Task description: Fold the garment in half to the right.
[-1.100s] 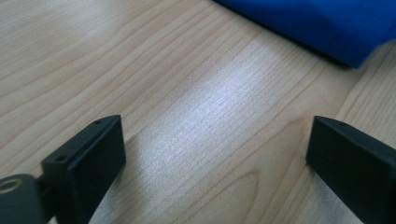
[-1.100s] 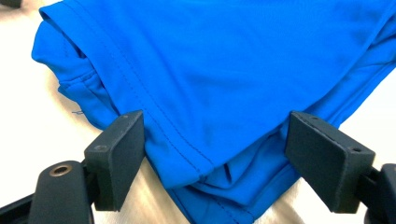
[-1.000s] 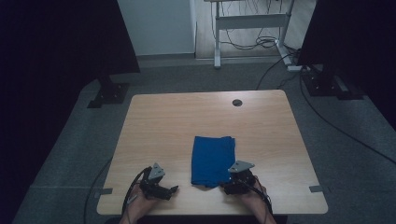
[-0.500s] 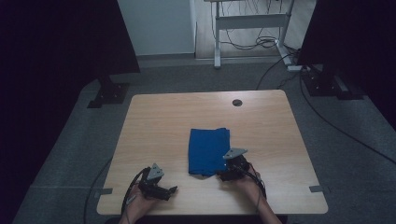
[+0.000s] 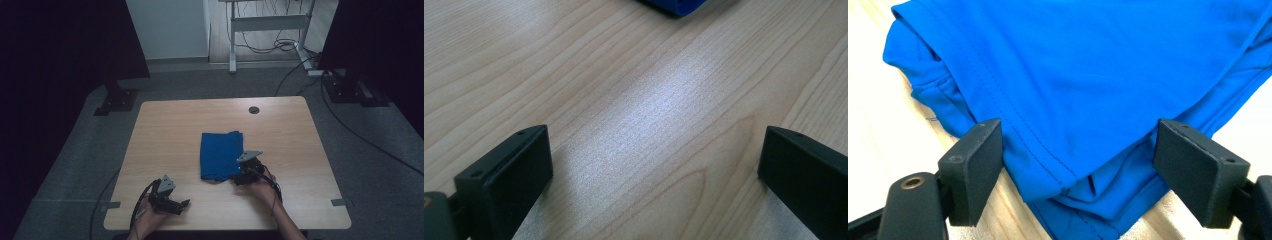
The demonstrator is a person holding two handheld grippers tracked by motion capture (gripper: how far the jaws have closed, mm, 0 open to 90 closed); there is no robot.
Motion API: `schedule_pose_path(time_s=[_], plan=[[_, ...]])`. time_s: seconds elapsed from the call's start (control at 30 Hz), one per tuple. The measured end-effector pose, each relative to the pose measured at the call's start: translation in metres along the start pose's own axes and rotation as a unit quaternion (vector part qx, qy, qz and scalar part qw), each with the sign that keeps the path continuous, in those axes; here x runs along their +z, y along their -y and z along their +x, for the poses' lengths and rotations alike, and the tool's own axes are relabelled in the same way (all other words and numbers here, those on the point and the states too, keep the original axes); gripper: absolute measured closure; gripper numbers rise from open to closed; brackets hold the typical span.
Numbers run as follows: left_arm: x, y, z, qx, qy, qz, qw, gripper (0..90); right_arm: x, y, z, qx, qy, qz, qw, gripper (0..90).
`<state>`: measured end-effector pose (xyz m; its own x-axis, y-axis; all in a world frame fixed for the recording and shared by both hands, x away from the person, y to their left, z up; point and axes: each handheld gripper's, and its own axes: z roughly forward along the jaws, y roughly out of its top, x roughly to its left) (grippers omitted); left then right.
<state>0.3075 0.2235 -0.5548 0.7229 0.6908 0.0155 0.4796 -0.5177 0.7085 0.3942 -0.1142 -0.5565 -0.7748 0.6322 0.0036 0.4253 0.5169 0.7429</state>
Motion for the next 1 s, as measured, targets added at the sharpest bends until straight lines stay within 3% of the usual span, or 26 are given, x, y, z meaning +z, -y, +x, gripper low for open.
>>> schedule_pose_path(time_s=[0.07, 0.27, 0.5, 0.57, 1.0], plan=[[0.0, 0.0, 0.0, -0.001, -0.001, 0.0, 1.0, 0.9, 0.0, 0.0, 0.0, -0.004, -0.007, 0.003, 1.0, 14.8], [0.0, 0.0, 0.0, -0.002, -0.002, 0.001, 1.0, 0.0, -0.009, -0.001, 0.002, 0.017, -0.002, -0.018, 0.9997, 7.3], [0.0, 0.0, 0.0, -0.005, -0.004, 0.001, 1.0, 0.0, -0.024, 0.0, 0.003, 0.021, 0.012, -0.036, 0.999, 10.2], [0.0, 0.0, 0.0, -0.005, -0.005, 0.001, 1.0, 0.0, -0.027, 0.002, 0.004, 0.021, 0.007, -0.037, 0.9991, 12.0], [0.0, 0.0, 0.001, -0.007, -0.007, 0.001, 1.0, 0.0, -0.054, 0.013, 0.007, 0.015, 0.03, -0.038, 0.9987, 7.6]])
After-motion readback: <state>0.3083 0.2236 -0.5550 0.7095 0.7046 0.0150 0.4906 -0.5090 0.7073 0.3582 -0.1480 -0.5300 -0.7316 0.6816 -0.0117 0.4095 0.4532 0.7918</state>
